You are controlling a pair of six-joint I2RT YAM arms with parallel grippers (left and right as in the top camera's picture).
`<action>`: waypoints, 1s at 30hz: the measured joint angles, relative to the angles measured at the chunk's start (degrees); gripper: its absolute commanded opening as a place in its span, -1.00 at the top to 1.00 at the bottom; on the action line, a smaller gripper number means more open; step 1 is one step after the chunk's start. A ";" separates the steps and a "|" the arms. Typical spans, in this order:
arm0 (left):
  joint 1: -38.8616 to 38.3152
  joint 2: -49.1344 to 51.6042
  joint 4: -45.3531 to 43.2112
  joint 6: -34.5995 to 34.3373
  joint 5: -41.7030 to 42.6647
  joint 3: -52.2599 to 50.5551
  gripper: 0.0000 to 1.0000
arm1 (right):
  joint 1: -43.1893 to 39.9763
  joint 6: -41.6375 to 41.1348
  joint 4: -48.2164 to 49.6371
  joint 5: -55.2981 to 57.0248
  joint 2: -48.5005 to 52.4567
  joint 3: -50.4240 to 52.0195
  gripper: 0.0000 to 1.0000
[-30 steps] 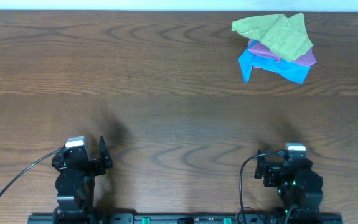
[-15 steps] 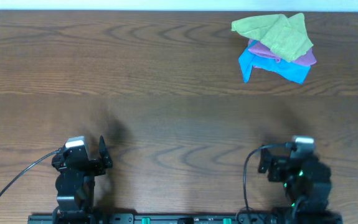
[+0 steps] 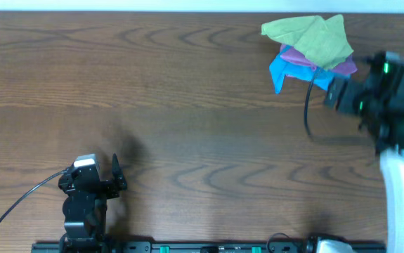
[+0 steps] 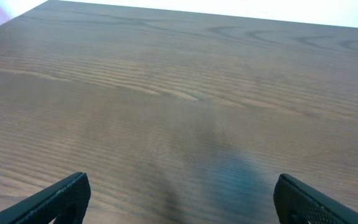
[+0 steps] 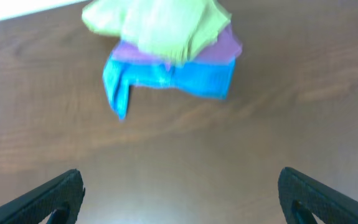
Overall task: Fold the cloth
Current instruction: 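Reach the right gripper to the cloth pile and grasp the green cloth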
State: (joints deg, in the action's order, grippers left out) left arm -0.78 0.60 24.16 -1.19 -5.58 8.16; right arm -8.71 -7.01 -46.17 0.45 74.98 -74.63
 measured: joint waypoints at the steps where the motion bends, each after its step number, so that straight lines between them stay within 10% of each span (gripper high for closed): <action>1: 0.00 -0.02 0.00 0.00 0.02 0.00 -0.91 | -0.35 0.17 0.39 -0.26 3.52 -2.75 -0.99; 16: 0.00 -0.02 0.00 0.00 0.02 0.00 -0.91 | -2.34 3.63 13.84 -3.32 37.03 -22.43 -0.99; 30: 0.00 -0.02 0.02 0.00 0.00 0.00 -0.91 | -2.36 4.28 25.11 -3.65 46.29 -22.95 -0.98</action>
State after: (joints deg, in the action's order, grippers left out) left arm -0.78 0.58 24.18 -1.19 -5.58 8.16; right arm -11.07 -2.72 -21.06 -3.20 121.27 -97.58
